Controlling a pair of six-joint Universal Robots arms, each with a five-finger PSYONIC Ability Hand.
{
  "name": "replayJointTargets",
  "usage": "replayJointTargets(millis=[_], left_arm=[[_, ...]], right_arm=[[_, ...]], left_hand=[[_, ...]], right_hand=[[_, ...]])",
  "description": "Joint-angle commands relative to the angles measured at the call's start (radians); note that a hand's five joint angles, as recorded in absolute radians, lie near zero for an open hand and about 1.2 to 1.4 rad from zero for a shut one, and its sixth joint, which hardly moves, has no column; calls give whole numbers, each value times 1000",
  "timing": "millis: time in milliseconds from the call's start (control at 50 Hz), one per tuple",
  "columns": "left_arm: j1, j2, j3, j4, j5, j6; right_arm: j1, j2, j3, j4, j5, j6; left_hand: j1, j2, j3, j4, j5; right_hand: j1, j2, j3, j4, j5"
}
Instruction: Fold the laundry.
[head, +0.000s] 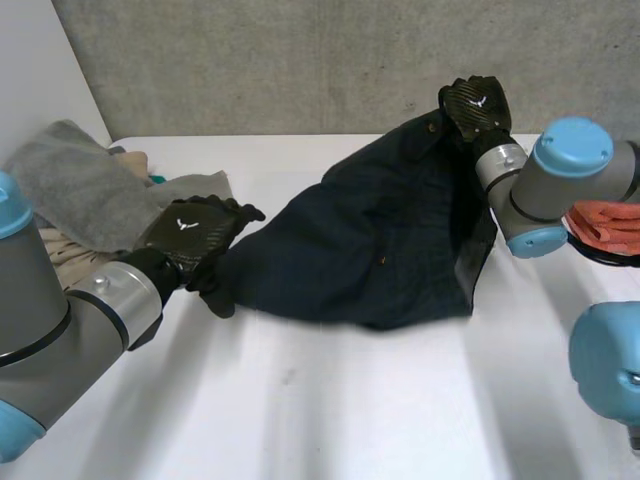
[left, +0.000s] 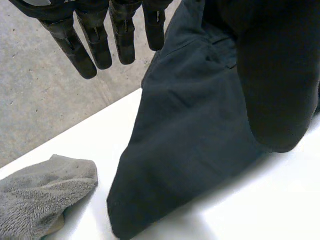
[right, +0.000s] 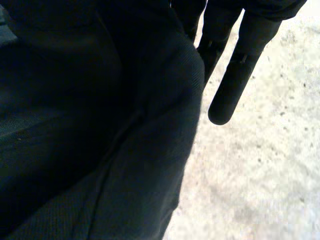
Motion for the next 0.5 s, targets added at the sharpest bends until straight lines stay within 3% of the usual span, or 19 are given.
replayJointTargets(millis=[20, 120, 260, 380, 440, 500], left_arm=[[5, -9, -9, 4, -2, 3], [14, -28, 10, -1, -2, 8], [36, -45, 34, 4, -2, 9], [54, -107, 82, 11, -1, 32], [65, -153, 114, 7, -2, 52], [70, -177, 128, -8, -7, 63]], right_arm=[[-38, 19, 73, -63, -13, 21], [-61, -112, 182, -18, 24, 21], [-60, -472, 401, 367, 192, -54], [3, -677, 579, 725, 211, -101], [58, -715, 685, 811, 214, -118], [112, -716, 792, 795, 214, -138]], left_hand=[[-37, -127, -57, -33, -35], [-40, -130, -60, -36, -38], [-52, -142, -72, -48, -50], [-52, -142, -72, -48, -50], [-46, -136, -66, -42, -44], [-40, -130, -60, -36, -38]], right_hand=[[-955, -972, -977, -984, -951], [-955, -972, -977, -984, -951], [-955, -972, -977, -984, -951], [-955, -972, -977, -984, -951], [-955, -972, -977, -984, -951], [-864, -881, -886, -893, -860]])
